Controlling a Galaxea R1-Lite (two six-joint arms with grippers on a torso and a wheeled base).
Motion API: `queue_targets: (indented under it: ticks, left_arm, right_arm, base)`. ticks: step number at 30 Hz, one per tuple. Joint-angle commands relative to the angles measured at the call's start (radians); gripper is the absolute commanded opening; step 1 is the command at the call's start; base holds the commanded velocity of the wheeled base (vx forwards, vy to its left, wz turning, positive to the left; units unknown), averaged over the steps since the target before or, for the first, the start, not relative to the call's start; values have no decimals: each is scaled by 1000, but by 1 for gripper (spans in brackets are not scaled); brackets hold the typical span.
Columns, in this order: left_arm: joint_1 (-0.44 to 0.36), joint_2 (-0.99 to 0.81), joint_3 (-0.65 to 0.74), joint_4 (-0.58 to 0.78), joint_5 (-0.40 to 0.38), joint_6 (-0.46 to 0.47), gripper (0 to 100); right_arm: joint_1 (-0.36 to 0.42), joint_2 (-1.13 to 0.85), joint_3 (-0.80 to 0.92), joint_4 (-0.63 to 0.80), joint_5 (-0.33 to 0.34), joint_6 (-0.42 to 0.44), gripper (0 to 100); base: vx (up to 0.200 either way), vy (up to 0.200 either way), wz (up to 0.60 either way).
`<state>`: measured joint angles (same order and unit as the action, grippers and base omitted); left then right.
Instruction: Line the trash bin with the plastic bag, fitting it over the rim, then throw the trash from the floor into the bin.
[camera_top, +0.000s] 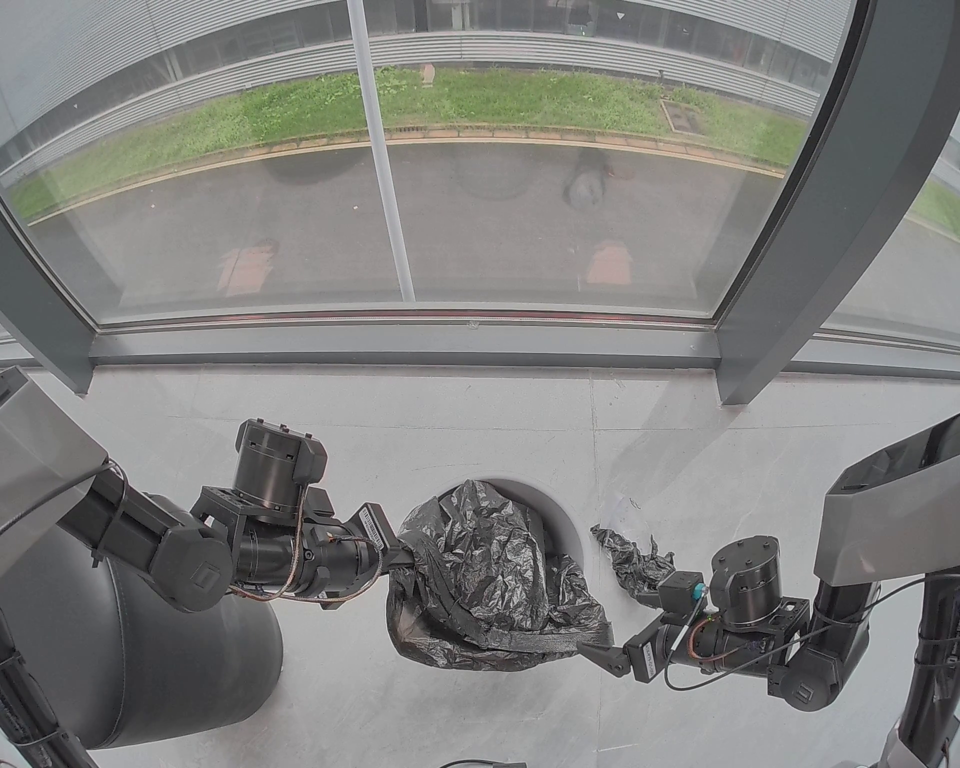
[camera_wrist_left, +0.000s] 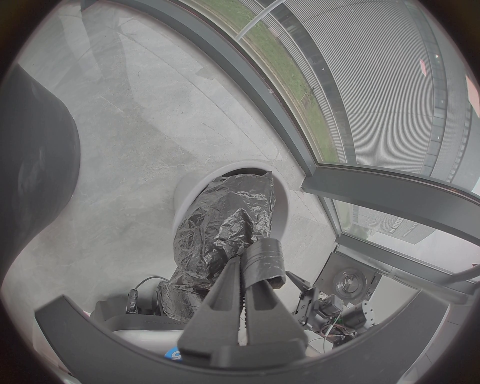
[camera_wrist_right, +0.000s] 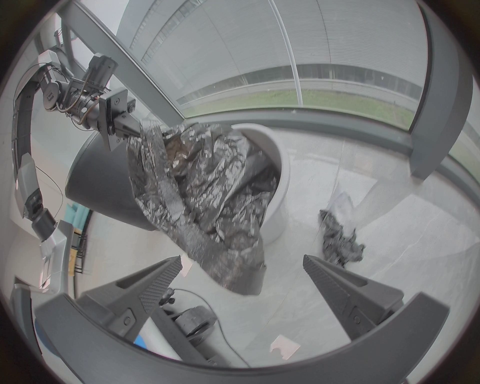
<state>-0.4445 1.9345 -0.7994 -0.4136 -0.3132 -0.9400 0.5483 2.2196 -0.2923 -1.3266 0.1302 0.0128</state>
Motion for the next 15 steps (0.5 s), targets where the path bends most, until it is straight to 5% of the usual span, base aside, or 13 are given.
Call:
queue_targets:
  ticks: [1, 10, 15]
  left_arm:
    - [-2, -12, 0, -1, 0, 0, 0]
    - [-2, -12, 0, -1, 0, 0, 0]
    - [-2, -12, 0, -1, 0, 0, 0]
  right_arm:
    - [71, -75, -90, 17, -113, -45, 100]
    - [252, 52, -403, 198, -339, -180, 100]
    - [300, 117, -488, 241, -380, -218, 100]
  base:
    - [0, 0, 0]
    - [0, 0, 0]
    - [0, 0, 0]
